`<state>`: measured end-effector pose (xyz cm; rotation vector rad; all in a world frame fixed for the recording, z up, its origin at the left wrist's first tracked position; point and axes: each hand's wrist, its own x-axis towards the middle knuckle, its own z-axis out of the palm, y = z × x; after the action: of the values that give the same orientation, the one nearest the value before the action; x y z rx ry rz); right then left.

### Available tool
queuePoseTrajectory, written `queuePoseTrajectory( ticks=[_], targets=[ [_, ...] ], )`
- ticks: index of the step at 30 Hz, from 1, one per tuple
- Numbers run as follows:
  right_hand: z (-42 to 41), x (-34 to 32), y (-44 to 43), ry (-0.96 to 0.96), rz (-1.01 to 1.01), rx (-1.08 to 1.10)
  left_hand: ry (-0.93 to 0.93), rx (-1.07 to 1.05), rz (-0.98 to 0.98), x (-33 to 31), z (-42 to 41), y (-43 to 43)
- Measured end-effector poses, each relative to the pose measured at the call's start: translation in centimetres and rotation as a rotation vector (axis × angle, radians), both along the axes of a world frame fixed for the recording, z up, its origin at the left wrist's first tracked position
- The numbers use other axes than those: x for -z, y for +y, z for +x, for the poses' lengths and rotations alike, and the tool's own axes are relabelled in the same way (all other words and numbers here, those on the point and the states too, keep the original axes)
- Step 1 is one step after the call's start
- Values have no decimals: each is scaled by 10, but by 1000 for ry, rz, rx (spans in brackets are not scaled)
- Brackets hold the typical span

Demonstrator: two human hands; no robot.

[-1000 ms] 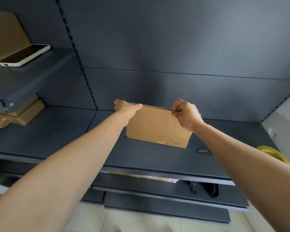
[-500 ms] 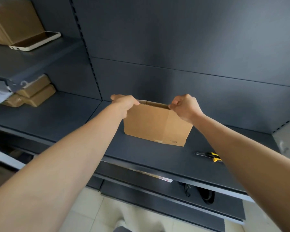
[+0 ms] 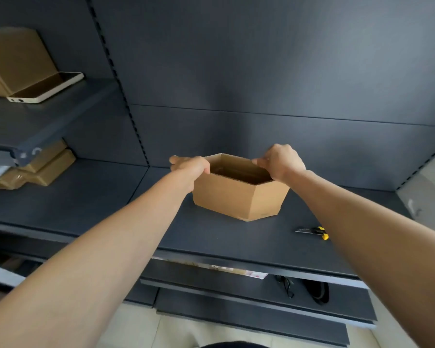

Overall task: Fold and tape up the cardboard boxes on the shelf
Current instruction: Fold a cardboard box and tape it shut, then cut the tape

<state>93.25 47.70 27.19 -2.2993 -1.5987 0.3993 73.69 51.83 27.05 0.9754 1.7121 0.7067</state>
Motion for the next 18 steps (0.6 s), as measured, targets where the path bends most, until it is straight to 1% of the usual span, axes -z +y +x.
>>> queuePoseTrajectory(
  ticks=[3, 6, 9, 11, 13, 15, 18],
  targets=[
    [-4, 1, 3, -97, 5, 55, 40, 111, -41, -3, -1, -1],
    [-3, 5, 4, -147, -66, 206, 43, 209, -70, -5, -2, -2],
    [2, 8, 5, -67, -92, 321, 45, 288, -83, -7, -2, -2],
    [3, 9, 4, 41, -55, 388, 52, 325, -96, -8, 1, -3],
    [3, 9, 3, 152, -28, 433, 111, 362, -96, -10, 4, -2],
    [5, 9, 5, 181, -21, 433, 161, 381, -77, -10, 5, 2],
    [5, 9, 8, 164, -28, 412, 226, 406, -36, -6, 5, 8]
  ],
)
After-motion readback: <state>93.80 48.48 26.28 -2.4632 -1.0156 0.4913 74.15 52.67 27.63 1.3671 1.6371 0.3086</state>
